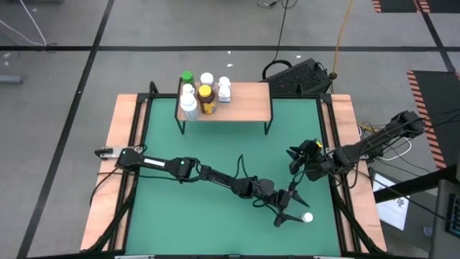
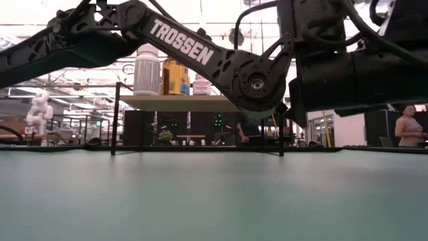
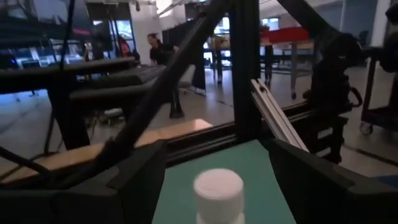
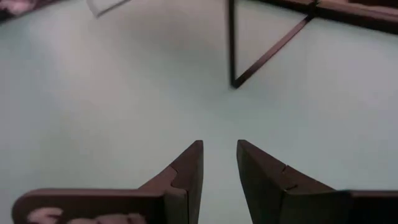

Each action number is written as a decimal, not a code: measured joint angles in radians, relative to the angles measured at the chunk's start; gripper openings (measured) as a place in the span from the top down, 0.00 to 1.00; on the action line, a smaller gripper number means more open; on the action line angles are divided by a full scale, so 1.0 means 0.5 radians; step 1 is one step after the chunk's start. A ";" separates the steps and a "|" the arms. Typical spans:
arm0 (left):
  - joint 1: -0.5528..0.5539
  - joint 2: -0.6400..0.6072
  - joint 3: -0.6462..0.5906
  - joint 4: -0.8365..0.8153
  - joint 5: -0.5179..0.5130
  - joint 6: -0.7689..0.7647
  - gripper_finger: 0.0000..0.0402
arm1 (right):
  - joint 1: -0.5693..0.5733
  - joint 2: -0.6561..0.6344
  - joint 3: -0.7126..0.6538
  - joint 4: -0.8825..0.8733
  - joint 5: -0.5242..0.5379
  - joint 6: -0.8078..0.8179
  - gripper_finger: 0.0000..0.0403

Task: Pick and place medicine bottles onto shelf by color
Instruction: Put the white supplement bottle on the shelf

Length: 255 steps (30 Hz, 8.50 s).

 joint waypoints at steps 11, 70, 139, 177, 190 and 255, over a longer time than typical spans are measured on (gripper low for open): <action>0.033 -0.089 -0.002 -0.530 -0.079 0.070 0.29 | 0.032 -0.015 -0.039 0.802 -0.562 -0.679 0.77; 0.118 -0.372 -0.002 -1.665 -0.713 -0.282 0.56 | 0.728 1.037 1.312 -0.955 -2.201 1.456 0.34; 0.117 -0.372 -0.002 -1.743 -0.748 -0.341 0.56 | 0.826 1.142 1.023 -0.517 -2.074 1.666 0.56; 0.149 -0.559 0.001 -2.286 -1.172 -0.236 0.56 | 0.670 0.791 1.031 -0.862 -2.133 1.264 0.65; 0.121 -0.968 -0.679 -2.149 -1.442 -0.389 0.74 | 0.290 0.789 1.605 -1.626 -1.892 0.477 0.65; 0.311 -1.873 -2.814 -0.142 -0.690 -0.393 0.94 | -1.522 2.336 3.635 -1.926 -1.450 -3.581 0.64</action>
